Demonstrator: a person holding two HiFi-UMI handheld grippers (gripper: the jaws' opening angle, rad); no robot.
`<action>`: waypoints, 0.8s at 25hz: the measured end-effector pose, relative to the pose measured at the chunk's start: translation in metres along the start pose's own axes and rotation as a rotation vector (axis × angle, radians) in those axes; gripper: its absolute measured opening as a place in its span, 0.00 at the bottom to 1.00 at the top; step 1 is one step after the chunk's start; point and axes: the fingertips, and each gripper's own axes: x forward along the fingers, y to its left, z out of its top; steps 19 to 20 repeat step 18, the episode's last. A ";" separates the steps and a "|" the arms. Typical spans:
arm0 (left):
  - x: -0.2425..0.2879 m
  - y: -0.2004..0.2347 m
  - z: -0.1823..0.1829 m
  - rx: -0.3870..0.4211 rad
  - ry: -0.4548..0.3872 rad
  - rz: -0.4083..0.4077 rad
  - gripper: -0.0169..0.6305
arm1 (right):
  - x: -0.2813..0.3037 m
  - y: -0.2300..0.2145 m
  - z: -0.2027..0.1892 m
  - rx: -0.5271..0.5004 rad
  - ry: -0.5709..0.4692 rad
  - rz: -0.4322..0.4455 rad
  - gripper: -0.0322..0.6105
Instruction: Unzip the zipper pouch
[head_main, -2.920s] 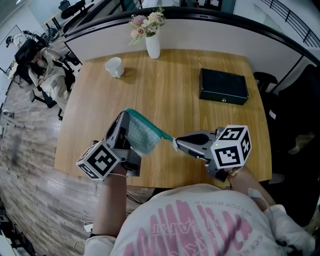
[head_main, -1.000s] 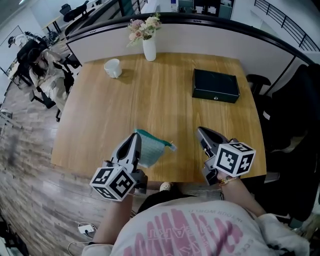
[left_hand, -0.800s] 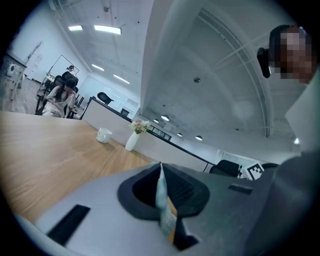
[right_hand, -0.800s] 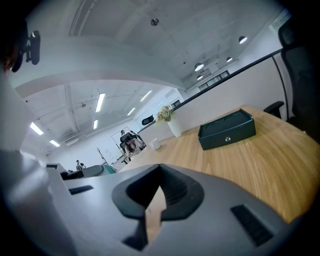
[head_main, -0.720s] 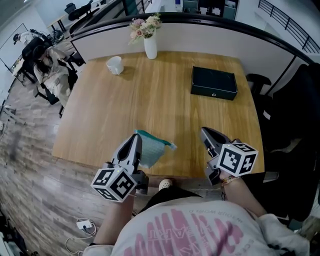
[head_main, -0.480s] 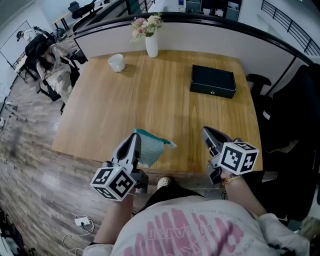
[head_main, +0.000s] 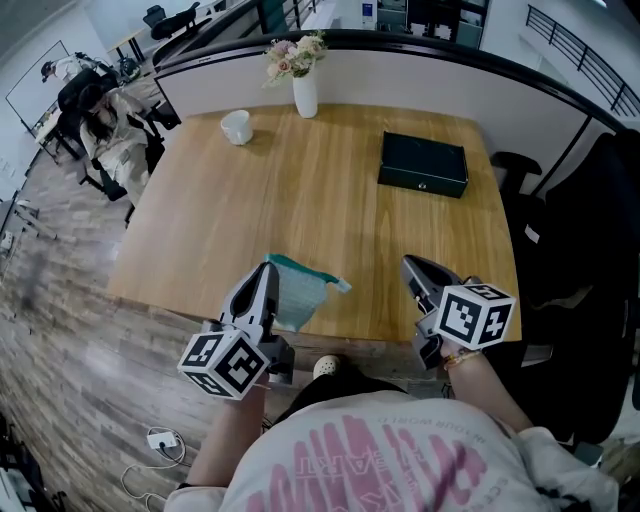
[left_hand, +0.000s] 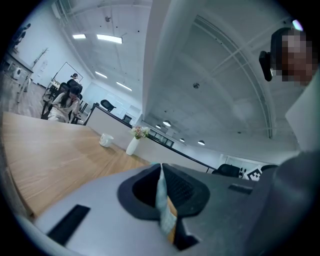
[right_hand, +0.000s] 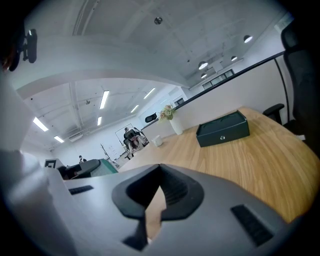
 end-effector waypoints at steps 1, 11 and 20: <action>-0.001 -0.001 0.000 0.002 0.000 0.001 0.05 | -0.001 0.001 0.000 -0.001 -0.002 0.003 0.05; -0.005 -0.004 0.009 0.009 -0.018 -0.004 0.05 | -0.002 0.004 0.001 -0.006 -0.009 0.006 0.05; -0.010 -0.004 0.012 0.010 -0.031 -0.011 0.05 | -0.002 0.010 -0.002 -0.010 -0.015 0.013 0.05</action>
